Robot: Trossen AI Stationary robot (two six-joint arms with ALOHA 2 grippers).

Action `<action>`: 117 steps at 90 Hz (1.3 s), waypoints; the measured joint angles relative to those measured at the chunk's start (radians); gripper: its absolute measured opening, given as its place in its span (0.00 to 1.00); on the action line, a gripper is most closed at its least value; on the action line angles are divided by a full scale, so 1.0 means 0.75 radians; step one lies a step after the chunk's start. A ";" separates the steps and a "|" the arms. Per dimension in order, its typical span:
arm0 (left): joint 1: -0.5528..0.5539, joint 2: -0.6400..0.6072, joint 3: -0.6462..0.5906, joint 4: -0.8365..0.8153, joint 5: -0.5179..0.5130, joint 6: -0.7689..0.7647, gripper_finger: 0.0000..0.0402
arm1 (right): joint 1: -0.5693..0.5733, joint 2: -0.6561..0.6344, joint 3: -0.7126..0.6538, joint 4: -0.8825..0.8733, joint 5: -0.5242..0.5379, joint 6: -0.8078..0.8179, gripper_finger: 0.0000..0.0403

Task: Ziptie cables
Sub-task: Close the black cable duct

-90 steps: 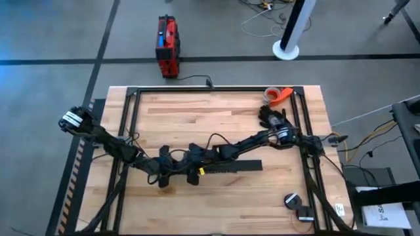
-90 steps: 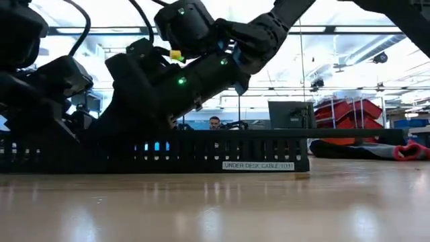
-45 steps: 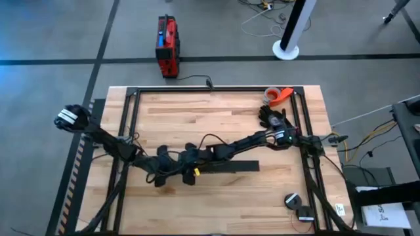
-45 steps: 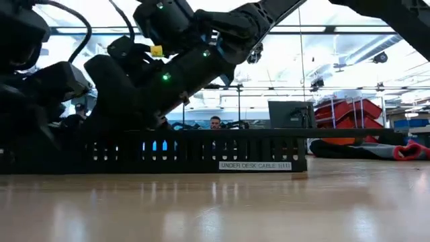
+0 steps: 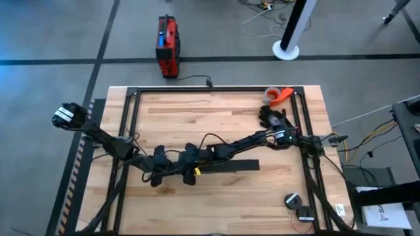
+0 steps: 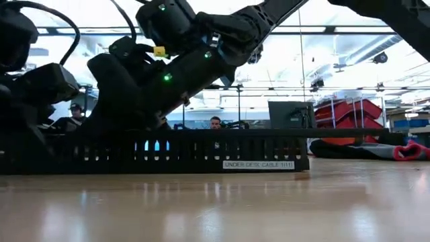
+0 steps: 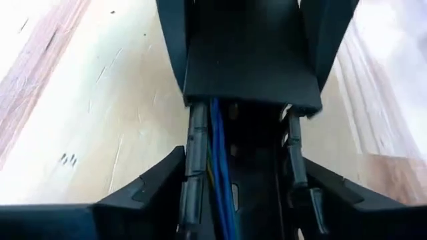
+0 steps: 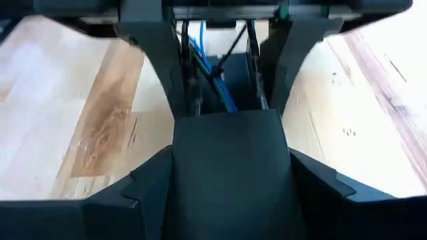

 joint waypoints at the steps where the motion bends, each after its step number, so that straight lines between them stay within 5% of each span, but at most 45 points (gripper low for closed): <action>1: 0.000 0.003 0.000 0.009 0.001 0.005 0.53 | 0.000 0.002 0.000 0.006 0.004 0.001 0.53; 33: 0.008 0.028 0.077 0.048 -0.099 0.124 0.56 | -0.006 0.008 0.015 0.034 0.012 -0.016 0.53; 75: -0.013 -0.181 0.090 -0.358 0.025 0.002 0.71 | -0.008 0.000 0.023 -0.079 0.005 0.005 0.53; 117: -0.007 0.051 0.058 -0.033 -0.063 0.022 0.53 | -0.008 -0.003 0.019 -0.053 -0.035 -0.002 0.53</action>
